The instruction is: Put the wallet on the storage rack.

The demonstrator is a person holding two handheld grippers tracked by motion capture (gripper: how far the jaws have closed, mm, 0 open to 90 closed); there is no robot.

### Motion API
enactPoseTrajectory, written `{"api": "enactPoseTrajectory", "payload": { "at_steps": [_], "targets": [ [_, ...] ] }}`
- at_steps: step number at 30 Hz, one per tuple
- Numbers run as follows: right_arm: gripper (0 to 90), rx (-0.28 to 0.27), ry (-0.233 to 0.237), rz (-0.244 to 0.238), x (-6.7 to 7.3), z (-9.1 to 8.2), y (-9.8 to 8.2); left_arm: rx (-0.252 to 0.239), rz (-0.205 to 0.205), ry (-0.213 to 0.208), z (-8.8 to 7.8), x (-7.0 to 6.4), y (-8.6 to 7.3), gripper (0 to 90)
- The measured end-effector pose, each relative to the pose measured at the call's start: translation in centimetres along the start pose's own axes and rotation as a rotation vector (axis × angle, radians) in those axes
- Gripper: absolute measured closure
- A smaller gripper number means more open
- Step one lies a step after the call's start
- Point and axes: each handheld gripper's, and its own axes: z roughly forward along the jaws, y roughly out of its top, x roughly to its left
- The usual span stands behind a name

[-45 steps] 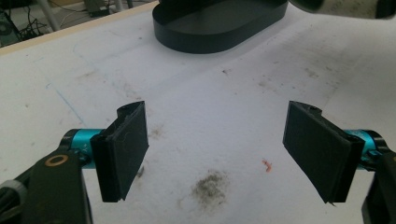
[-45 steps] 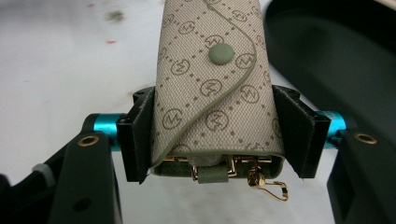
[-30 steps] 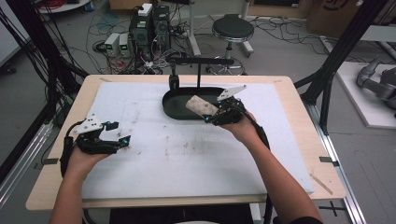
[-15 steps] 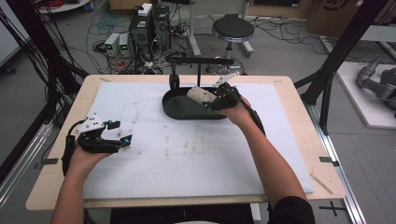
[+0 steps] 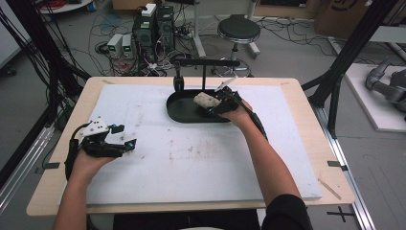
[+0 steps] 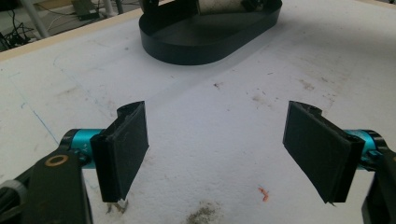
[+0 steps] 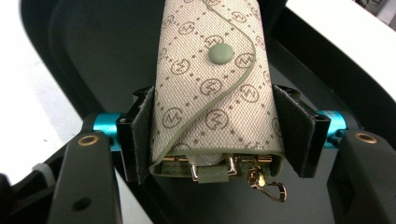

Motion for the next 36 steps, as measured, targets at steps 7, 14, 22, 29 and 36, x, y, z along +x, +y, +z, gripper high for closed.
{"api": "enactPoseTrajectory", "payload": {
  "at_steps": [7,14,22,29,36],
  "targets": [
    [35.4,0.056,-0.018,0.028,-0.1,1.0,-0.3,0.002,-0.003,0.000,0.0,0.0,-0.1,22.2],
    [29.2,0.048,-0.029,0.057,-0.3,0.3,-0.4,0.009,-0.001,-0.002,0.0,0.1,-0.1,22.2],
    [23.8,0.005,-0.029,0.079,-0.3,-1.5,-0.2,0.008,0.001,-0.004,0.1,-0.1,0.0,22.2],
    [21.4,0.007,-0.026,0.077,0.1,-3.6,-0.1,0.009,0.006,-0.013,0.4,-0.1,0.2,22.2],
    [21.2,0.014,-0.028,0.090,0.4,-6.4,-0.6,-0.007,0.013,-0.024,1.3,-0.2,0.9,22.1]
  ]
}}
